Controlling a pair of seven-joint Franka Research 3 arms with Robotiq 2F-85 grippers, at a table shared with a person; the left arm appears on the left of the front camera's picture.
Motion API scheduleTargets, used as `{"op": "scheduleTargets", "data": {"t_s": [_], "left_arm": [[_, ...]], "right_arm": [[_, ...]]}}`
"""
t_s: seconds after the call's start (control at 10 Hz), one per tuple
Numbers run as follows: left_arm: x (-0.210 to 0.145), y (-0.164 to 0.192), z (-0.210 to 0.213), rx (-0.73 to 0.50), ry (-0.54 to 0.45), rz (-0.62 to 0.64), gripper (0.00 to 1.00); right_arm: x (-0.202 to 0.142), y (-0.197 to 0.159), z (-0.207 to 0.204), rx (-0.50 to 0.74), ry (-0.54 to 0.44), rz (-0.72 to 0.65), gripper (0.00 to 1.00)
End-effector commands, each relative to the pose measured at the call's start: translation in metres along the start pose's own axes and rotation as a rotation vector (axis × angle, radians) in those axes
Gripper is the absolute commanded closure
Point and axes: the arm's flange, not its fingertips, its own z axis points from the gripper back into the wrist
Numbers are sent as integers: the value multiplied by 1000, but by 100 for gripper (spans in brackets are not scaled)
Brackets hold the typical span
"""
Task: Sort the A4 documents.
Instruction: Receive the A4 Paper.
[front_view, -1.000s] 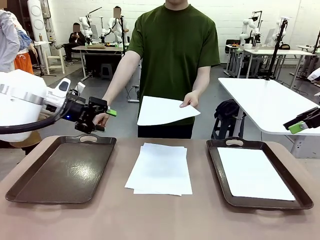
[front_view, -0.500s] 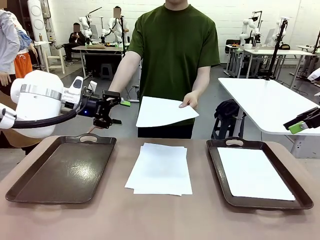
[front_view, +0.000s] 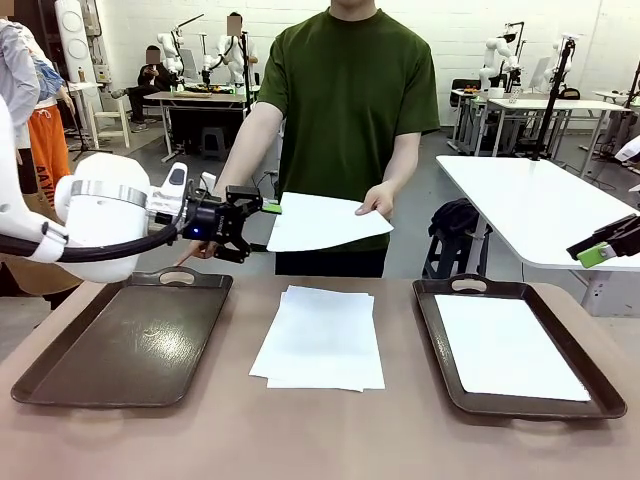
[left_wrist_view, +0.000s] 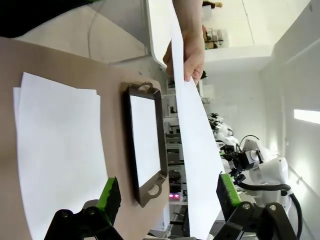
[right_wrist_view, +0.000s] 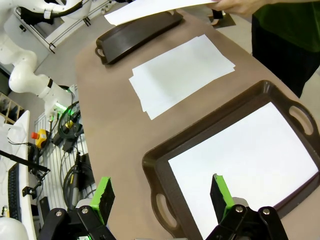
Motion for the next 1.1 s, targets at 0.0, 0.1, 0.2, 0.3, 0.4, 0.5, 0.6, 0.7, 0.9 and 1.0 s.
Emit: {"op": "scheduleTargets", "data": {"t_s": [0.0,0.1,0.2,0.3,0.4,0.5,0.6,0.7,0.9,1.0], "left_arm": [[14,4,-18,-89,10,15,0],[17,2,-22,-104,8,4,0],[22,2,-25,-129,9,-9,0],[27,0,-28,-161,21,-26,0],[30,-1,-32,-194,49,-47,0],[30,-1,-32,-216,67,-46,0],[31,3,-30,-214,84,-31,0],[31,6,-31,-245,86,-7,7],[29,8,-30,-237,99,-20,26],[29,8,-31,-225,96,-29,37]], "right_arm": [[0,0,0,5,0,6,0],[0,0,0,5,0,6,0],[0,0,0,5,0,6,0],[0,0,0,5,0,6,0],[0,0,0,5,0,6,0],[0,0,0,5,0,6,0],[0,0,0,5,0,6,0],[0,0,0,5,0,6,0],[0,0,0,5,0,6,0],[0,0,0,5,0,6,0]]}}
